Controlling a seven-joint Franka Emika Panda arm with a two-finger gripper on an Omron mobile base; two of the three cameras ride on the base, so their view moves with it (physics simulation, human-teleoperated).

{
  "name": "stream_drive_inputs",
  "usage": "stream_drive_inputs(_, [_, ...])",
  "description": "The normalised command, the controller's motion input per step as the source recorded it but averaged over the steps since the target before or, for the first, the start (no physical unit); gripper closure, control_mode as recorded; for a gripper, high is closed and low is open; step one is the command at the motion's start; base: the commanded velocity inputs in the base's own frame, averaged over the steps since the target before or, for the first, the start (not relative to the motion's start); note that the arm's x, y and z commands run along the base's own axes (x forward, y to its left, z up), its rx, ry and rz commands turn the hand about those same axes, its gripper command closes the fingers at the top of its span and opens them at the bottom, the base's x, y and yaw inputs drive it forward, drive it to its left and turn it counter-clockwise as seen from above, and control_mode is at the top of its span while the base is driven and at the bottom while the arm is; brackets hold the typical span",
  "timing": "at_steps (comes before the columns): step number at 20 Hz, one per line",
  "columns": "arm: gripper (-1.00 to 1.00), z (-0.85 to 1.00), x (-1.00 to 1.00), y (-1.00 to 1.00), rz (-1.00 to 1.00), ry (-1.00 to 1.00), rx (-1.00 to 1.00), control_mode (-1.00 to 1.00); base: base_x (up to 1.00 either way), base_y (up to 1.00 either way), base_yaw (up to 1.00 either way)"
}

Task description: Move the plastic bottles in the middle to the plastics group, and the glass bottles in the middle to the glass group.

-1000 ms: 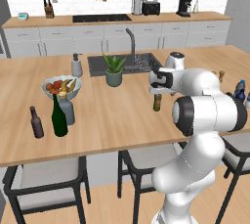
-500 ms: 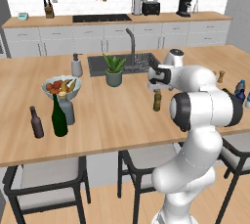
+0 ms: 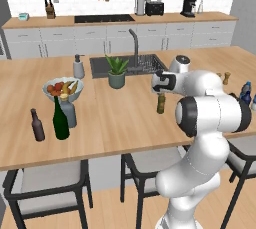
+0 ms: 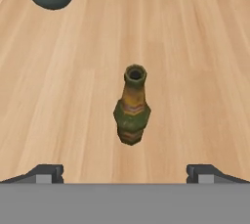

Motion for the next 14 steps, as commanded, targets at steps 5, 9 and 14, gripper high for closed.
stream_drive_inputs(5, [-1.00, -0.10, 0.25, -0.07, 0.00, 0.03, 0.00, -1.00, 0.00, 0.00, 0.00])
stream_drive_inputs(9, [-1.00, -0.07, 0.28, -0.08, 0.00, 0.02, 0.00, -1.00, 0.00, 0.00, 0.00])
stream_drive_inputs(14, [-1.00, -0.01, 0.17, -0.04, 0.00, 0.02, 0.00, -1.00, 0.00, 0.00, 0.00])
